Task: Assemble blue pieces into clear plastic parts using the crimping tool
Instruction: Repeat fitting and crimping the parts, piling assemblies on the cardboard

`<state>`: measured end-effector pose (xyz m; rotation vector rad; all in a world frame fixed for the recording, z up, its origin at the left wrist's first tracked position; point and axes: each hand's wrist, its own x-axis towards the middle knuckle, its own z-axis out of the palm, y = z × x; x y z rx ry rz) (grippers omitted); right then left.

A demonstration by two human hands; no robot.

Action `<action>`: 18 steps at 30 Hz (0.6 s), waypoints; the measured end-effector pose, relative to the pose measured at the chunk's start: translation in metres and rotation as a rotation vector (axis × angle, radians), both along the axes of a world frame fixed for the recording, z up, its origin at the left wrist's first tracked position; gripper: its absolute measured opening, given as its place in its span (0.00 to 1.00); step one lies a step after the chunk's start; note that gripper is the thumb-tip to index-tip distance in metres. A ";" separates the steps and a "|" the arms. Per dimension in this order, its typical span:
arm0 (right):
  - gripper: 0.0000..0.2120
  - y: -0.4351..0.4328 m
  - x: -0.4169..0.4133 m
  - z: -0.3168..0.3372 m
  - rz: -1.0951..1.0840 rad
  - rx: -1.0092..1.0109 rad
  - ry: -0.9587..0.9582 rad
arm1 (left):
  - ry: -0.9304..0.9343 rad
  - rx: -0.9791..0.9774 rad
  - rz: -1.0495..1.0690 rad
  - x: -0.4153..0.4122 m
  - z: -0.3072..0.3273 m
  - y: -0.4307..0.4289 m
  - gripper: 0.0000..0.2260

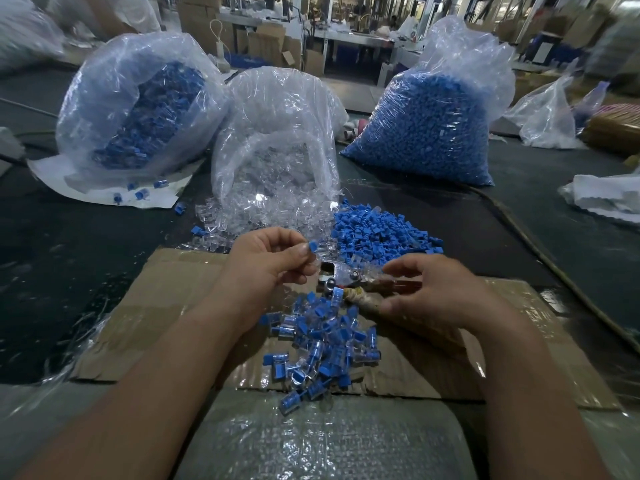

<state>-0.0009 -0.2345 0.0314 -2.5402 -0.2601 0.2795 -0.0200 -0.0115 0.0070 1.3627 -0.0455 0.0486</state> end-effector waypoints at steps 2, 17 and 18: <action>0.32 0.001 -0.001 0.000 0.063 -0.123 0.072 | -0.003 -0.016 0.010 0.001 -0.001 0.000 0.04; 0.13 0.019 -0.004 0.002 0.021 -0.312 -0.017 | 0.009 -0.005 0.024 0.003 -0.003 0.001 0.06; 0.10 0.021 -0.004 0.001 0.011 -0.331 -0.046 | 0.008 -0.004 0.029 0.003 -0.003 0.002 0.06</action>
